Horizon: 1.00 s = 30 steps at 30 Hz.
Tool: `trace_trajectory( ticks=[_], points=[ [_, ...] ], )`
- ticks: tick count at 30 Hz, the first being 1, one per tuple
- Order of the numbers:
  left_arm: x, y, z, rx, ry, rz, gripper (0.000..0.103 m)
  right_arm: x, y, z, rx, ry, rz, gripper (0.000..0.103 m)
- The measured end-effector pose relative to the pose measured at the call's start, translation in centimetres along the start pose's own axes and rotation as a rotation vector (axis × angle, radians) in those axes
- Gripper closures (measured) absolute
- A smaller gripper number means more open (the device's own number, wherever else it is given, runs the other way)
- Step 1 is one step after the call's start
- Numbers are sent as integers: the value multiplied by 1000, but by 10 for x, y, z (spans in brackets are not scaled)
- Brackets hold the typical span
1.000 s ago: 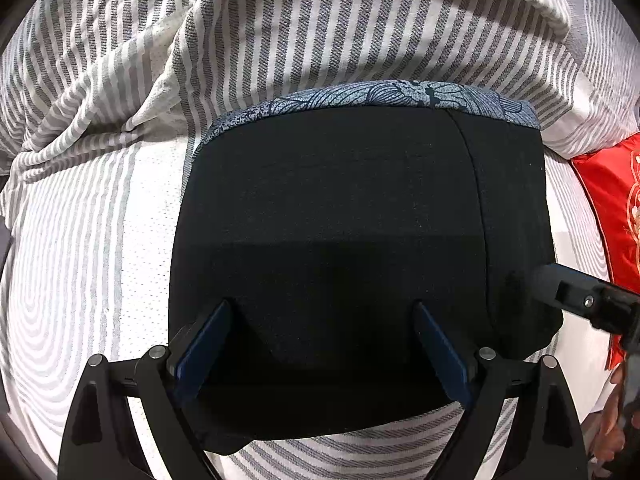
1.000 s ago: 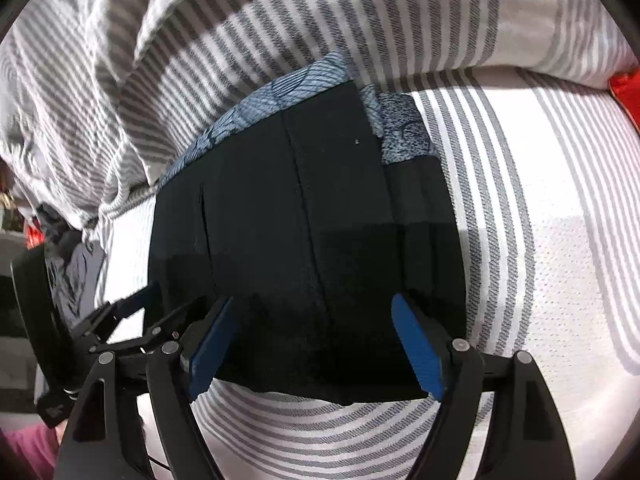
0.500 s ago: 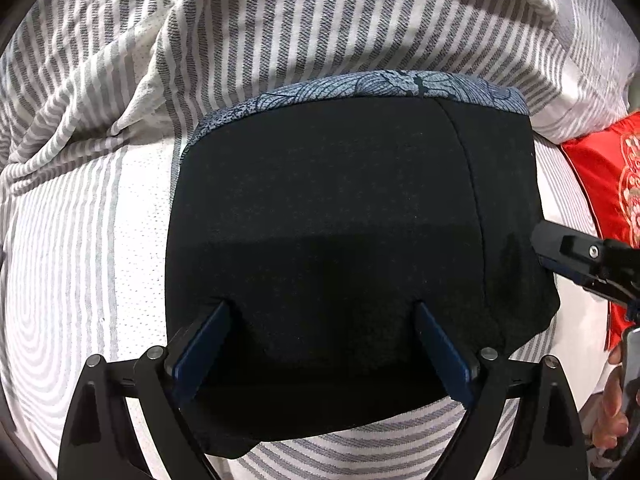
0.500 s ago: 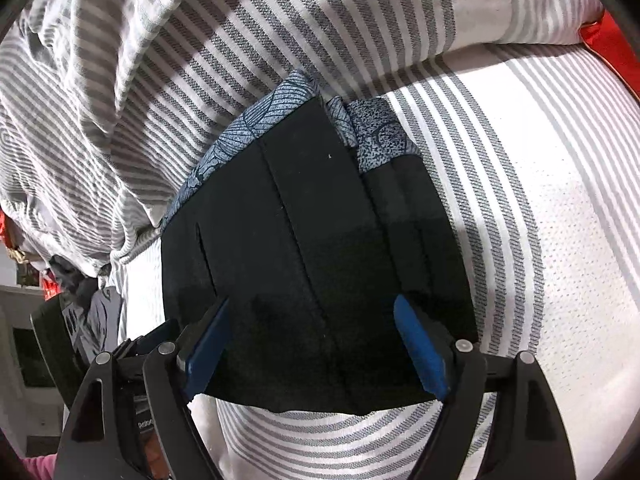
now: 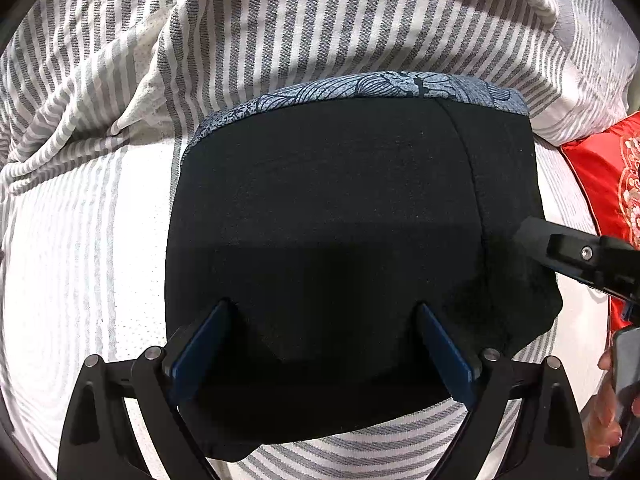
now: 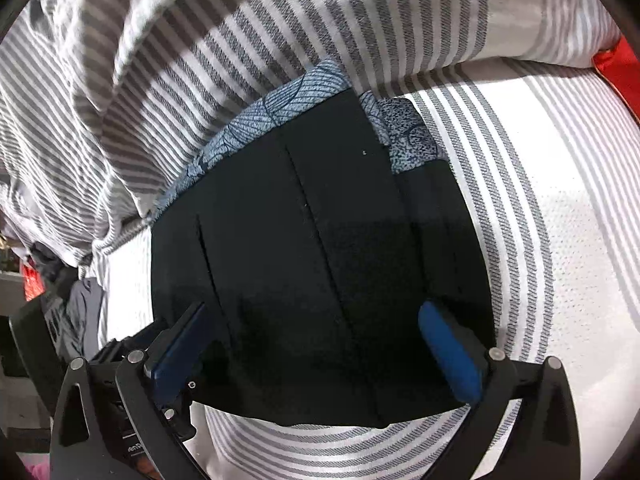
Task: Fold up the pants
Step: 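Press the folded pants flat with both open grippers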
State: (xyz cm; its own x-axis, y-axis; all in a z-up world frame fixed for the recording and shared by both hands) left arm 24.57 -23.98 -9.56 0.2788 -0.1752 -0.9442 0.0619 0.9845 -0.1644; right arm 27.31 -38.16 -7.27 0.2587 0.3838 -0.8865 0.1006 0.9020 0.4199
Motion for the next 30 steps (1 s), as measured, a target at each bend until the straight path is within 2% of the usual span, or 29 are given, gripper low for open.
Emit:
trace_trajectory(
  ticks=[7,19,30],
  points=[
    [0,0,-2,-8,8,9,6,1,0,2,1,41,26,0],
    [3,1,1,-24,32,34,2,14,11,0,-42,107,-145,0],
    [4,0,2,-21,42,47,2,16,9,6,-36,124,-159,0]
  ],
)
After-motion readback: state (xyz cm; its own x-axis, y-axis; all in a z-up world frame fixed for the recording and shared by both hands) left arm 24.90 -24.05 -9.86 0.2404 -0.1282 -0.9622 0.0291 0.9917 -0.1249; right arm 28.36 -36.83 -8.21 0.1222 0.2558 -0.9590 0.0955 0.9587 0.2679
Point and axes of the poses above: each gripper's, at about its wrist camera, not at the fingertips, and x roughly the way its jaws point, y to its left, z to its top, the point moved 7 cm from there along x, roughly the way its jaws point, and after that the axes turned 5 degrees about -y, right-handed, at the moved point
